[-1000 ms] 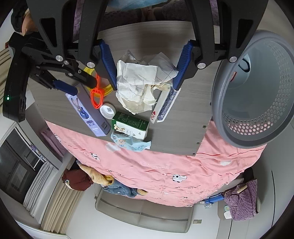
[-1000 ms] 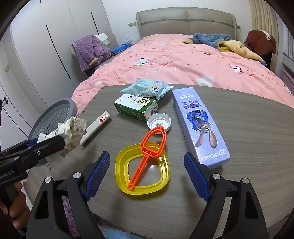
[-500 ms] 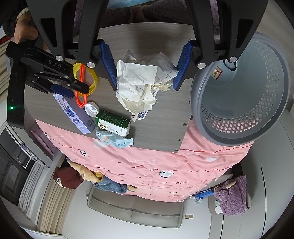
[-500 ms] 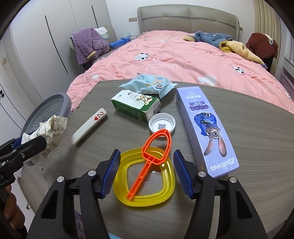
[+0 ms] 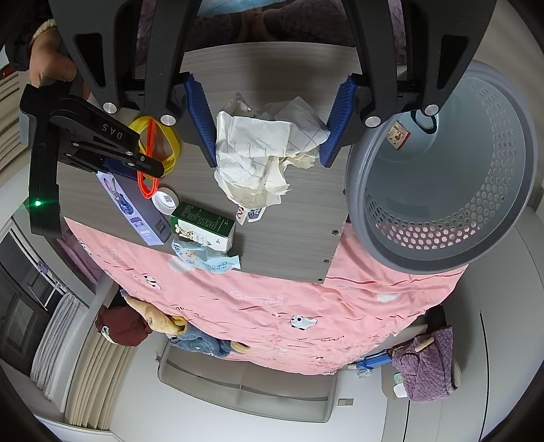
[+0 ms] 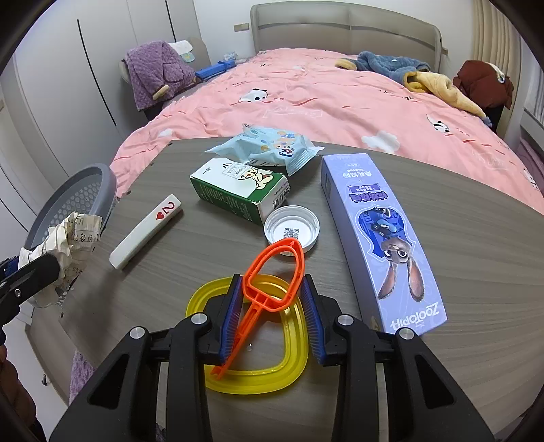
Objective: Collect trash
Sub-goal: 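Carry tissues and orange toy over the basket and open both grippers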
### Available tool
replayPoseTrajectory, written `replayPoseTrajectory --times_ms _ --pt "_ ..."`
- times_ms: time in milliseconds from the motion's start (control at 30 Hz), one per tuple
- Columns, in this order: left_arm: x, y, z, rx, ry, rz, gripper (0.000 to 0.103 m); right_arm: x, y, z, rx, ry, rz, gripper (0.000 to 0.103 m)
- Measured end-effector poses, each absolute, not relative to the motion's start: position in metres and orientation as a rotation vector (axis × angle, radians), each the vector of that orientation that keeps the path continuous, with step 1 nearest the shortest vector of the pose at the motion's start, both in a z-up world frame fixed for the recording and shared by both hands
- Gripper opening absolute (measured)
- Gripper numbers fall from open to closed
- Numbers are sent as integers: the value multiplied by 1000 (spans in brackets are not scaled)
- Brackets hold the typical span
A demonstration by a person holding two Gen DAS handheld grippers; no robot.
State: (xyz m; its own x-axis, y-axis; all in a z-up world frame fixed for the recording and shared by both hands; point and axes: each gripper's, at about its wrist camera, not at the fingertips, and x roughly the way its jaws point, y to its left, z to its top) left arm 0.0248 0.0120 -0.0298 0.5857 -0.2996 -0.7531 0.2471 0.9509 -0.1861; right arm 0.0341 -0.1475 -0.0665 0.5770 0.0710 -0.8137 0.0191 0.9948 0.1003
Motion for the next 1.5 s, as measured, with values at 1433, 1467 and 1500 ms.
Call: replayPoseTrajectory --times_ms 1433,1467,1500 --pt "34 190 -34 -126 847 85 58 77 48 -12 -11 874 494 34" --pt "35 194 -36 -128 851 92 58 79 56 -14 -15 882 507 34" --pt "36 197 -38 -128 853 95 58 81 61 -17 -17 889 518 34"
